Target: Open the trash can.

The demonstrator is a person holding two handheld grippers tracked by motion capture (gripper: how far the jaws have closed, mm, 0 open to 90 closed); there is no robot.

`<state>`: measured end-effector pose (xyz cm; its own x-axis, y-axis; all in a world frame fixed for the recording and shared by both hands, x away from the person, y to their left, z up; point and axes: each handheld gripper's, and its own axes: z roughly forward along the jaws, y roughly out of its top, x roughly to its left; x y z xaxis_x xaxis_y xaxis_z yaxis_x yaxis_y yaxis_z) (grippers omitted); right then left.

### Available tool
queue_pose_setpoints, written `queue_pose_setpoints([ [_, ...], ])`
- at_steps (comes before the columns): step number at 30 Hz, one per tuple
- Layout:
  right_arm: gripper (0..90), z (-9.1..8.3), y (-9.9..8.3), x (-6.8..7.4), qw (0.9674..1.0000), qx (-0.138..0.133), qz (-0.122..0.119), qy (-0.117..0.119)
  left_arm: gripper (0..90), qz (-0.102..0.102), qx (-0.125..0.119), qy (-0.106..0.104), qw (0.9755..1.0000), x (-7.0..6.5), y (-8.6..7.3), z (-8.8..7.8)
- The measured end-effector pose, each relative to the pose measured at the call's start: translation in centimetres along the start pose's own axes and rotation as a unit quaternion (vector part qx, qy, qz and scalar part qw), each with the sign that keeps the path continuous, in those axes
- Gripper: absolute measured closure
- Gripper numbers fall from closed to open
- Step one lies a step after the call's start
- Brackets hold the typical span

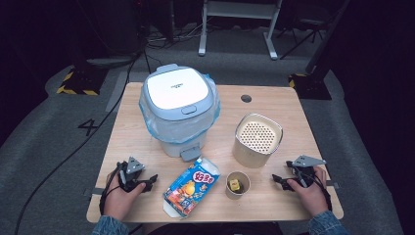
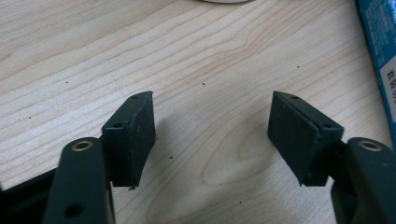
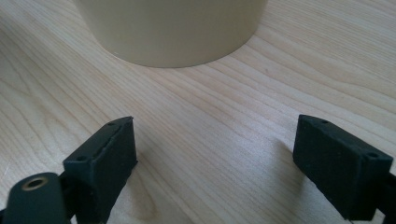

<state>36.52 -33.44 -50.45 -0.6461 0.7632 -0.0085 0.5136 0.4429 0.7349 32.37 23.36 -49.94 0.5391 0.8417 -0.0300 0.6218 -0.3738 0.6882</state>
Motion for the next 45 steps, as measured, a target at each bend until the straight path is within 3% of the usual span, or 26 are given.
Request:
queue_pose_setpoints([
  [4, 13.6, 0.0, 0.0, 0.0, 1.0, 0.0, -0.001, 0.0, 37.9, -0.003, -0.006, -0.009, 0.9999, 0.0, 0.4, -0.3],
  [12, 13.7, 0.1, 0.1, -0.1, 1.0, 0.001, -0.002, 0.002, 49.7, 0.016, -0.011, -0.044, 0.9988, -0.4, 2.4, -2.5],
  [25, 13.7, 0.1, 0.0, -0.1, 1.0, 0.0, -0.002, 0.002, 80.0, 0.039, -0.032, -0.072, 0.9961, -1.2, 5.8, -5.2],
  [30, 13.7, 0.1, 0.0, -0.1, 1.0, 0.0, -0.002, 0.002, 88.6, 0.046, -0.055, -0.096, 0.9927, -1.3, 7.6, -6.9],
  [39, 13.7, 0.1, 0.0, -0.1, 1.0, 0.0, -0.002, 0.002, 89.8, 0.056, -0.081, -0.119, 0.9881, -1.4, 9.6, -9.0],
  [42, 13.7, 0.1, 0.0, -0.1, 1.0, 0.0, -0.002, 0.002, 89.5, 0.05, -0.112, -0.129, 0.984, -1.2, 10.2, -9.9],
  [43, 13.7, 0.1, 0.0, -0.1, 1.0, 0.0, -0.002, 0.002, 89.5, 0.05, -0.112, -0.129, 0.984, -1.2, 10.2, -9.9],
  [45, 13.7, 0.1, 0.0, -0.1, 1.0, 0.0, -0.002, 0.002, 89.5, 0.039, -0.138, -0.139, 0.98, -1.0, 10.6, -10.7],
])
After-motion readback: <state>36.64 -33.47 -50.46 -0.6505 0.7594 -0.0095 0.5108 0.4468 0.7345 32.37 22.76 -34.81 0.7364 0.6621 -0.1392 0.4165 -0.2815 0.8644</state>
